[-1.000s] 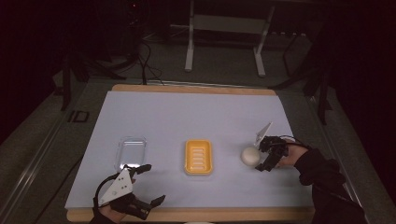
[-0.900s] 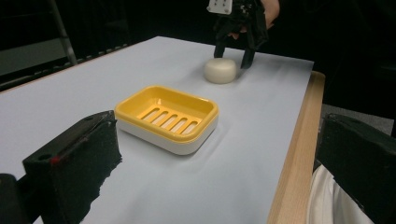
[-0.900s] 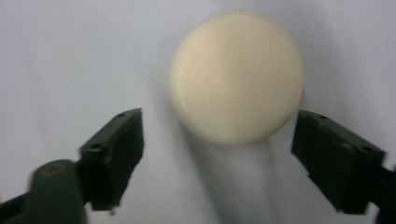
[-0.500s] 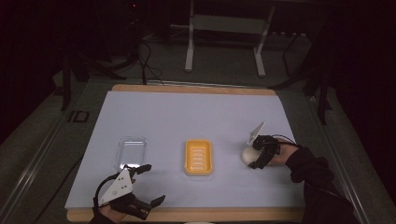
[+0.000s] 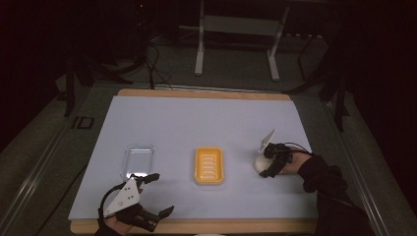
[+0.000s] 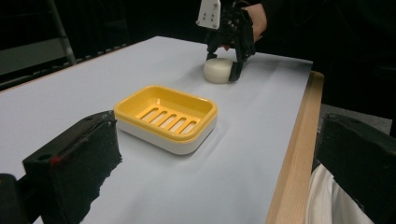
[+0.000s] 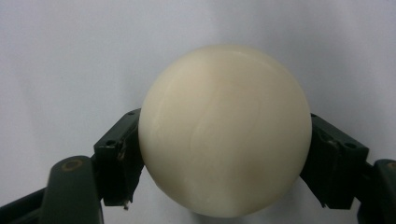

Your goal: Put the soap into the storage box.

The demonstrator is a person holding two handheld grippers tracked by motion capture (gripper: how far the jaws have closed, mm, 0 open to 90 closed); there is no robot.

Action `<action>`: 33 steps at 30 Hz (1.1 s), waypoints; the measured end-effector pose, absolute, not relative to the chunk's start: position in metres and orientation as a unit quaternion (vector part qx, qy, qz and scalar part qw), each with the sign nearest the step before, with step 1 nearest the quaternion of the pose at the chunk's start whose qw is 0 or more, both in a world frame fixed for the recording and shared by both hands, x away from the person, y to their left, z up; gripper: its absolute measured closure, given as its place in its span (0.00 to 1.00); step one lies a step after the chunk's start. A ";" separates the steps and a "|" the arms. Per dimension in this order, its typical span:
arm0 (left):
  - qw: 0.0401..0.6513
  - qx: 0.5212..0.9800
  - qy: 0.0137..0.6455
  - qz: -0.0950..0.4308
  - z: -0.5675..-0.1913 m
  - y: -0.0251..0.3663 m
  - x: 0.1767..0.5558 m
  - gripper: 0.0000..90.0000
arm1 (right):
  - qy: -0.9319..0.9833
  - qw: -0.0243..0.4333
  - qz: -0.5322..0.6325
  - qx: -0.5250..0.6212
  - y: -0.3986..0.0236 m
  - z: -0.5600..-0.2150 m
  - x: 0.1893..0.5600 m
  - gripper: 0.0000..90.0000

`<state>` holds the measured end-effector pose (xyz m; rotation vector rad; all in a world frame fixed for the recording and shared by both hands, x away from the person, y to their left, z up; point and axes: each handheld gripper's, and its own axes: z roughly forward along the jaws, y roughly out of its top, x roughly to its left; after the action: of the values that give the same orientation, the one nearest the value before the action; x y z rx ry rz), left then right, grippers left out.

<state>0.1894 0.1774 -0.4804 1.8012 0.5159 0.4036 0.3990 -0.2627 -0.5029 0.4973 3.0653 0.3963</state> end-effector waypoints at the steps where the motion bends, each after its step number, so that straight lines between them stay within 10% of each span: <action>1: 0.575 0.769 0.220 0.172 -0.480 0.177 0.189 0.00 | 0.979 0.004 0.125 0.159 -0.263 -0.503 0.399 0.27; 33: 0.574 0.770 0.219 0.171 -0.480 0.177 0.189 0.00 | 0.986 0.004 0.123 0.117 -0.263 -0.464 0.395 0.28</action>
<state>0.1893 0.1773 -0.4804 1.8041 0.5142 0.4013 0.3953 -0.2635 -0.4642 0.3661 3.0891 0.3848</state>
